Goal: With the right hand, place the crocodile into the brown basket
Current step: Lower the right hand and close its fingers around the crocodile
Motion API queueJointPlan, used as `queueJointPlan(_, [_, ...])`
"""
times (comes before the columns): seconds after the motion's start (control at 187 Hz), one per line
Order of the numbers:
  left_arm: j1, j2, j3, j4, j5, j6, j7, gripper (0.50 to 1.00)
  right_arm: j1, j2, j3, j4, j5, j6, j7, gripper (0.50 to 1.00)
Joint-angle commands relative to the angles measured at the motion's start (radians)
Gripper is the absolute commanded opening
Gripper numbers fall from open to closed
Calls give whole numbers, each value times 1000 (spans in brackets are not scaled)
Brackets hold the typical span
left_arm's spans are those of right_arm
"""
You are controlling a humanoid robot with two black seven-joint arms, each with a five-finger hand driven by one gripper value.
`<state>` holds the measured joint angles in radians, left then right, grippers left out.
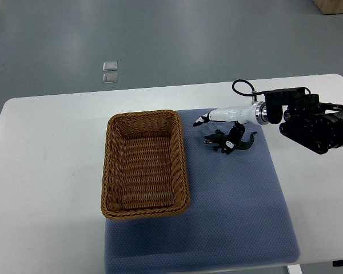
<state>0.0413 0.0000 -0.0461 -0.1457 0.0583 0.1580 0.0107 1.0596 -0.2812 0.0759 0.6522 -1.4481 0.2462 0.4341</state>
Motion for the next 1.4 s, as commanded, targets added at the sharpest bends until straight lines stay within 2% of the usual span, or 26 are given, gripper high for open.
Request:
queueJointPlan(0.0, [0,0,0,0,0,0,0,1000,-10,11,-2,-14,0,-13,2,909])
queueJointPlan(0.182, [0,0,0,0,0,0,0,1000,-13,11,-7,-16,-2,-15,2,897])
queueJointPlan(0.566, [0,0,0,0,0,0,0,1000,-15,11,-16,-16,-6,-19,3,838])
queueJointPlan(0.743, [0,0,0,0,0,0,0,1000,-13,11,-24,-16,-6,-19,3,829])
queueJointPlan(0.865, [0,0,0,0,0,0,0,1000,-15,11,-22,-14,-6,-19,3,801])
queueJointPlan(1.036, [0,0,0,0,0,0,0,1000,-12,11,-22,-13,-6,-19,9,795])
queueJointPlan(1.159, [0,0,0,0,0,0,0,1000,-12,11,-22,-13,-6,-19,14,762])
queueJointPlan(1.394, [0,0,0,0,0,0,0,1000,-13,11,-25,-5,-8,-21,15,733])
